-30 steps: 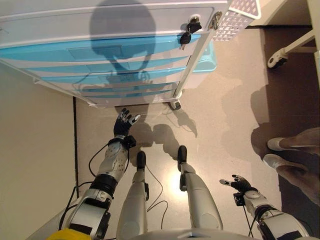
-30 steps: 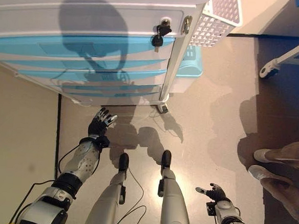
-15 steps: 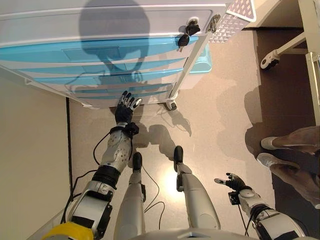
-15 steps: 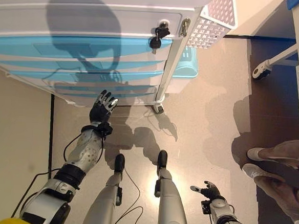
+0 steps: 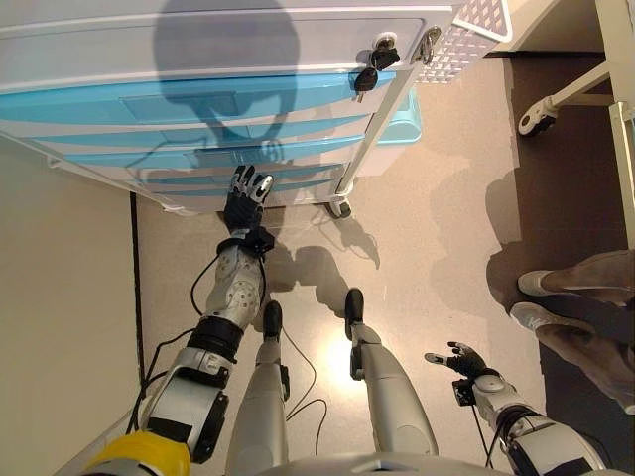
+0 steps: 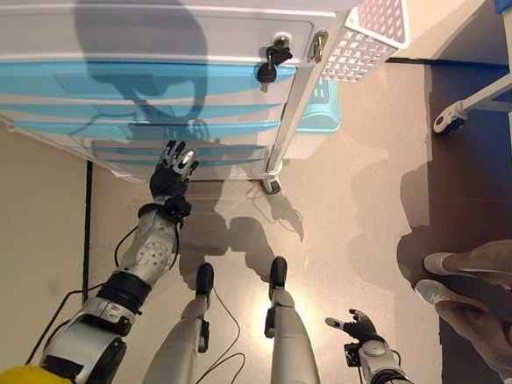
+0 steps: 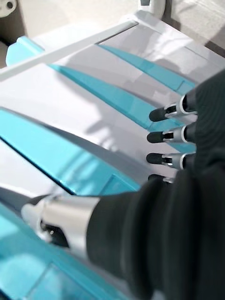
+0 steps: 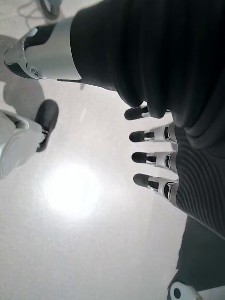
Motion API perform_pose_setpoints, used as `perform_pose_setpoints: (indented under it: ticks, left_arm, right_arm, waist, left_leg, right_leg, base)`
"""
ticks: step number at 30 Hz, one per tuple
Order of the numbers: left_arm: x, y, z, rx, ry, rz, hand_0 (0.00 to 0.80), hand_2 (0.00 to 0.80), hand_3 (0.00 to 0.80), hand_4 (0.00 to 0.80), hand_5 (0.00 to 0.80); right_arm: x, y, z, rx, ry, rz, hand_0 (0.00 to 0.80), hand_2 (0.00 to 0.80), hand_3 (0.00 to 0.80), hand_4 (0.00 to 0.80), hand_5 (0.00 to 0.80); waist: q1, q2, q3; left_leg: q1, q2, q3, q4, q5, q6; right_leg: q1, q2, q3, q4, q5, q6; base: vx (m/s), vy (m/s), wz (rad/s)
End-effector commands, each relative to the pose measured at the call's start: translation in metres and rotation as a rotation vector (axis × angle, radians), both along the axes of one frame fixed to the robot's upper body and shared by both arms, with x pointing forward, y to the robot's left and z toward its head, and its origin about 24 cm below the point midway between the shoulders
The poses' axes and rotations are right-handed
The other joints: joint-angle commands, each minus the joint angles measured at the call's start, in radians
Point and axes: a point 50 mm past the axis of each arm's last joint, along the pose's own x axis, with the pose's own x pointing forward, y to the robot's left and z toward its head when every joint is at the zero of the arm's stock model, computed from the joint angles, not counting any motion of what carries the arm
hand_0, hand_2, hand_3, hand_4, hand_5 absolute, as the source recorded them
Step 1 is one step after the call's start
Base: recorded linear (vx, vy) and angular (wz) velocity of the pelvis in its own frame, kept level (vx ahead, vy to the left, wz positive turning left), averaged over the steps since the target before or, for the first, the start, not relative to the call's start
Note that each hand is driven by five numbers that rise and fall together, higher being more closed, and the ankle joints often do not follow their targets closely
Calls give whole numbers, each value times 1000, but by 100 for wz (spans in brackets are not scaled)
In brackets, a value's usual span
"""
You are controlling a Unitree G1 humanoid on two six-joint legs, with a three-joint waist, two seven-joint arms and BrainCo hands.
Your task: Open the drawer and pick up the medicine
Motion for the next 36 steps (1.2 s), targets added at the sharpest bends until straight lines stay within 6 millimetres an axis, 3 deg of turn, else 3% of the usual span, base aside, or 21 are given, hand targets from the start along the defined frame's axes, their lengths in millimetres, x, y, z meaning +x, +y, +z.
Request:
perform_pose_setpoints:
  ticks: [1, 12, 27, 36]
  left_arm:
    - [4, 17, 35, -106, -176, 70, 0, 0, 0, 0, 0]
    - [7, 28, 49, -168, -231, 106, 0, 0, 0, 0, 0]
    - [8, 23, 57, -266, -294, 46, 0, 0, 0, 0, 0]
    - [6, 21, 67, -233, -347, 4, 0, 0, 0, 0, 0]
  right_arm:
    - [-16, -7, -5, -18, 33, 0, 0, 0, 0, 0, 0]
    - [-14, -4, -5, -10, 26, 12, 0, 0, 0, 0, 0]
    - [-14, -3, -5, -1, 24, 16, 0, 0, 0, 0, 0]
    - [-17, -5, -6, 1, 36, 23, 0, 0, 0, 0, 0]
  waist:
    - [-19, -4, -23]
    - [-22, -15, -24]
    - [-22, -16, -26]
    - [-20, -14, -22]
  left_leg:
    - [-52, -43, -29, 49, -43, 40]
    - [-58, -42, -26, 55, -47, 39]
    - [-64, -41, -27, 58, -49, 39]
    - [-67, -43, -26, 63, -50, 40]
  right_leg:
    - [11, 9, 5, -35, 7, 48]
    - [4, 9, 2, -26, 5, 47]
    - [0, 12, 5, -24, 7, 48]
    - [-2, 10, 6, -23, 9, 47]
  base:
    - [0, 0, 0]
    - [0, 0, 0]
    - [0, 0, 0]
    - [0, 0, 0]
